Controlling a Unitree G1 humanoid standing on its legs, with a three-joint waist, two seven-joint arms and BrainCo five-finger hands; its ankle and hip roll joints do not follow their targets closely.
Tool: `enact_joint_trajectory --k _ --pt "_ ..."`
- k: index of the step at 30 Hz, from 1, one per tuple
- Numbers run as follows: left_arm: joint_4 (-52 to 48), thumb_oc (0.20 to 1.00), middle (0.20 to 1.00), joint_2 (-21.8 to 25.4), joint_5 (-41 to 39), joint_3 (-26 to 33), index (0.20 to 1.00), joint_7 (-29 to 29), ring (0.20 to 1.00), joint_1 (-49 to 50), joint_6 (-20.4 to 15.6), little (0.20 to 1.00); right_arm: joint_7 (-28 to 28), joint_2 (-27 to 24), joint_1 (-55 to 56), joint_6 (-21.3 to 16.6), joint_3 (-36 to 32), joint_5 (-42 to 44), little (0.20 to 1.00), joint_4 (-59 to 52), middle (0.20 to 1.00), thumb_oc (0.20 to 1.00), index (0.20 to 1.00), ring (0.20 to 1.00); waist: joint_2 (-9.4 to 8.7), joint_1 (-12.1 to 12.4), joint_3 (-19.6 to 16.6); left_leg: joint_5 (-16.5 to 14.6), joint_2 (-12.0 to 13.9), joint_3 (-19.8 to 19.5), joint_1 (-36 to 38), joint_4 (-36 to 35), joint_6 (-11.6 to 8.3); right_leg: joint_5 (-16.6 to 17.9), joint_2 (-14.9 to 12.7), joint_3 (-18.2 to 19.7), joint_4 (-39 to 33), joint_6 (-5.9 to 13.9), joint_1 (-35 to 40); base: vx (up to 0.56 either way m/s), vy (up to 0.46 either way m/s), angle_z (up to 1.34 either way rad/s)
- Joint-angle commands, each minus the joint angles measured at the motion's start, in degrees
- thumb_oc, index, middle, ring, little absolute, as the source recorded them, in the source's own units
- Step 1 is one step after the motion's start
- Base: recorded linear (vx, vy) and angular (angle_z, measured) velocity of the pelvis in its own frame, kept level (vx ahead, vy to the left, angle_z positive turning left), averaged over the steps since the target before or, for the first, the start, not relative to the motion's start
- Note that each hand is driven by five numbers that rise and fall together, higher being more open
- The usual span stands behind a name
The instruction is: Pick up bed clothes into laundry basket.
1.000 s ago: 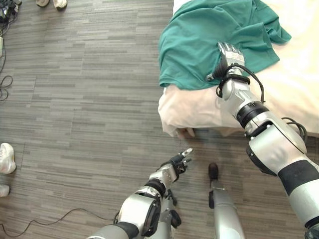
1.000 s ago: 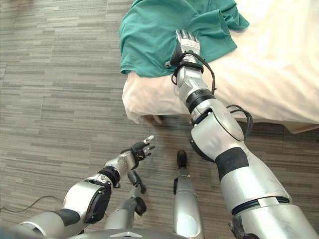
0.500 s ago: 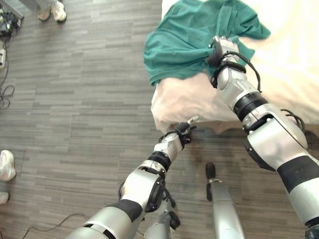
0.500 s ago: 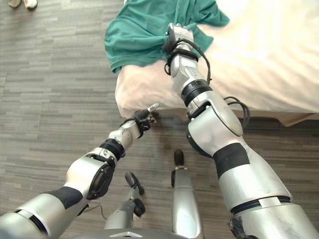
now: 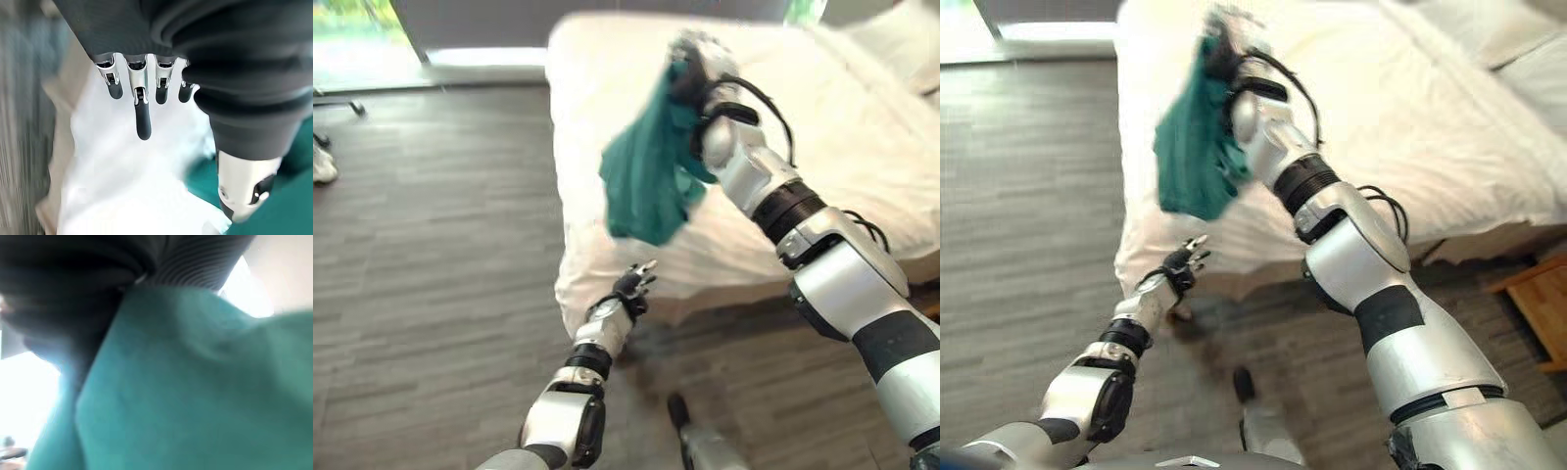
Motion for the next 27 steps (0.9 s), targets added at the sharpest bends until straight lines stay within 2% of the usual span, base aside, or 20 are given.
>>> enact_joint_trajectory --k 1,3,5,6,7,9,10,11,12,15,16,17,18,19,20,22,23,25,26,27 --pt "-0.99 1.0 1.0 -0.2 -0.91 -2.39 1.0 -2.23 1.0 -8.76 -1.23 1.0 -5.31 0.23 -10.42 -3.65 -0.86 -0.19 0.2 5.7 0.2 0.2 0.2 0.2 3.33 1.8 2.76 -1.58 1.13 13.56 6.84 -6.14 2.71 1.42 2.42 -4.89 -4.23 0.78 0.24 -0.37 0.225 -0.51" --pt "-3.85 1.0 1.0 0.33 -0.85 -3.87 1.0 -3.25 1.0 -9.2 -0.89 1.0 -6.31 0.35 -10.14 -4.41 -0.93 -0.43 0.2 5.64 0.2 0.2 0.2 0.2 2.64 1.94 3.03 -0.23 1.38 15.26 5.99 -6.14 3.58 1.7 1.49 -7.79 -4.23 1.72 -1.18 -0.4 0.178 -0.63" --pt "-5.12 1.0 1.0 1.04 -1.0 -4.7 1.0 -3.82 1.0 -9.79 -0.83 1.0 -6.58 0.69 -9.9 -4.34 -0.63 -1.3 0.2 4.85 0.2 0.2 0.2 0.2 2.87 1.94 3.86 0.95 2.54 17.25 4.97 -6.14 4.32 -1.2 1.51 -11.95 -4.23 1.74 0.42 -0.29 0.074 -0.61" --pt "-5.17 1.0 1.0 1.1 -1.01 -4.73 1.0 -3.8 1.0 -9.79 -0.8 1.0 -6.57 0.69 -9.94 -4.32 -0.68 -1.31 0.2 4.81 0.2 0.2 0.2 0.2 2.65 1.96 3.91 1.23 2.42 17.31 4.88 -6.14 4.31 -0.95 1.43 -11.81 -4.23 1.64 0.28 -0.36 0.087 -0.96" --pt "-6.68 1.0 1.0 1.14 -1.02 -5.66 1.0 -4.37 1.0 -8.73 -0.57 1.0 -6.45 2.26 -8.95 -4.09 -1.58 -2.52 0.2 3.9 0.2 0.2 0.2 0.2 2.59 2.79 4.36 2.13 3.45 20.03 4.03 -6.14 4.87 -2.67 1.1 -15.82 -4.23 0.49 4.82 -0.38 0.087 -0.76" --pt "-9.23 1.0 1.0 1.1 -2.8 -5.43 1.0 -4.46 1.0 -7.12 -0.48 1.0 -7.22 4.23 -7.06 -4.98 -3.87 -3.04 0.2 2.77 0.2 0.2 0.2 0.2 3.03 4.47 3.98 3.84 5.52 25.08 3.44 -6.14 4.99 -5.44 -1.1 -21.69 -2.06 -0.05 10.88 -0.43 0.131 -1.42" --pt "-9.33 1.0 1.0 1.14 -2.84 -5.51 1.0 -4.41 1.0 -7.02 -0.45 1.0 -7.23 4.24 -7.01 -4.98 -3.92 -3.05 0.2 2.74 0.2 0.2 0.2 0.2 2.91 4.59 3.98 4.07 5.5 25.21 3.4 -6.14 5.0 -5.29 -1.09 -21.53 -2.01 -0.15 10.74 -0.3 0.113 -1.7" --pt "-10.11 1.0 1.0 0.94 -3.4 -5.06 1.0 -4.27 1.0 -6.78 -0.52 1.0 -7.26 5.1 -6.47 -5.42 -4.87 -3.11 0.2 2.31 0.2 0.2 0.2 0.2 3.39 5.18 3.59 4.58 6.31 27.57 3.22 -6.14 5.12 -7.18 -2.06 -24.35 -0.19 -0.11 12.71 -0.12 0.041 -1.15" --pt "-10.22 1.0 1.0 0.96 -3.43 -5.1 1.0 -4.22 1.0 -6.69 -0.48 1.0 -7.27 5.12 -6.43 -5.42 -4.89 -3.12 0.2 2.28 0.2 0.2 0.2 0.2 3.32 5.28 3.62 4.75 6.33 27.7 3.24 -6.14 5.11 -7.15 -2.05 -24.19 -0.03 -0.2 12.57 -0.24 0.132 -1.26" --pt "-13.44 1.0 1.0 0.25 -4.71 -5.49 1.0 -4.89 1.0 -3.07 0.53 1.0 -7.47 6.37 -3.03 -5.51 -8.54 -3.02 0.2 -3.12 0.2 0.2 0.2 0.2 4.34 5.7 2.29 5.65 7.54 35.18 4.15 -6.14 4.85 -9.72 -4.53 -31.84 2.76 -0.46 18.61 -0.18 0.118 -1.1" --pt "-13.6 1.0 1.0 0.27 -4.74 -5.61 1.0 -4.84 1.0 -2.86 0.58 1.0 -7.41 6.33 -2.85 -5.41 -8.58 -3.04 0.2 -3.33 0.2 0.2 0.2 0.2 4.28 5.84 2.23 5.83 7.59 35.32 4.15 -6.14 4.86 -9.57 -4.47 -31.71 2.7 -0.57 18.53 -0.1 0.063 -1.11" --pt "-14.36 1.0 1.0 -0.13 -4.91 -5.84 1.0 -5.15 1.0 -1.95 0.86 1.0 -7.32 6.47 -2.52 -5.21 -9.28 -3.24 0.2 -4.91 0.2 0.2 0.2 0.2 4.53 5.43 1.82 5.84 7.67 37.23 4.49 -6.14 4.69 -9.81 -4.9 -33.73 2.88 -0.34 19.8 -0.12 0.069 -1.57" --pt "-16.42 1.0 1.0 -0.85 -5.45 -6.53 1.0 -5.45 1.0 0.42 1.33 1.0 -6.82 6.72 -0.74 -4.55 -10.75 -3.68 0.2 -9.56 0.2 0.2 0.2 0.2 4.91 4.98 0.89 5.47 8.02 41.27 5.93 -6.14 3.83 -9.74 -6.06 -38.2 2.65 0.72 22.75 -0.16 0.078 -1.63" --pt "-17.34 1.0 1.0 -1.34 -5.97 -6.55 1.0 -5.71 1.0 1.08 1.61 1.0 -6.74 6.82 -0.3 -4.25 -11.1 -4.15 0.2 -11.15 0.2 0.2 0.2 0.2 5.09 4.61 0.5 5.75 8.27 43.53 6.57 -6.14 3.56 -9.15 -6.68 -40.46 2.2 0.77 23.57 -0.22 0.023 -1.86" --pt "-18.02 1.0 1.0 -2.12 -6.77 -6.27 1.0 -6.33 1.0 1.42 1.73 1.0 -7.26 6.57 -0.15 -4.57 -11.23 -4.88 0.2 -12.58 0.2 0.2 0.2 0.2 5.34 3.96 -0.06 6.39 8.79 47.04 7.33 -6.14 3.1 -8.42 -7.61 -44.84 2.09 0.92 24.36 -0.18 -0.011 -1.72" --pt "-18.65 1.0 1.0 -2.18 -7.18 -6.58 1.0 -6.57 1.0 2.0 2.19 1.0 -7.21 6.19 0.53 -4.42 -11.28 -4.78 0.2 -12.88 0.2 0.2 0.2 0.2 5.35 4.29 -0.27 6.49 8.78 47.99 7.87 -6.14 2.83 -7.75 -7.44 -45.07 1.04 0.88 24.96 -0.12 -0.038 -1.81" --pt "-20.79 1.0 1.0 -3.34 -7.99 -7.3 1.0 -7.43 1.0 2.73 2.43 1.0 -6.47 5.22 -1.14 -4.43 -11.61 -4.8 0.2 -14.47 0.2 0.2 0.2 0.2 5.64 3.61 -1.04 7.45 9.23 51.74 8.7 -6.14 2.07 -7.31 -7.41 -48.3 0.43 1.35 25.57 -0.1 -0.102 -1.45" --pt "-21.46 1.0 1.0 -3.59 -7.92 -7.79 1.0 -7.64 1.0 3.26 2.28 1.0 -5.69 5.07 -1.25 -4.54 -11.86 -4.81 0.2 -16.2 0.2 0.2 0.2 0.2 5.76 3.12 -1.33 7.8 9.41 52.44 8.77 -6.14 1.77 -7.47 -6.76 -48.26 -0.3 1.64 25.79 -0.07 -0.144 -1.16" --pt "-22.05 1.0 1.0 -4.12 -8.66 -7.99 1.0 -6.67 1.0 3.23 1.58 1.0 -4.37 4.54 -0.57 -3.98 -13.18 -5.22 0.2 -19.55 0.2 0.2 0.2 0.2 6.07 2.02 -1.69 8.88 10.31 53.88 9.29 -6.11 0.78 -8.23 -4.58 -47.4 -3.51 1.29 25.62 -0.05 -0.214 -1.13" --pt "-22.37 1.0 1.0 -4.22 -9.07 -7.82 1.0 -6.11 1.0 3.19 1.22 1.0 -3.91 3.98 -0.52 -3.49 -13.26 -5.47 0.2 -21.02 0.2 0.2 0.2 0.2 6.26 1.58 -1.8 9.42 10.67 54.69 9.55 -6.02 0.23 -8.93 -3.89 -46.63 -3.95 1.05 25.13 -0.07 -0.299 -1.21"
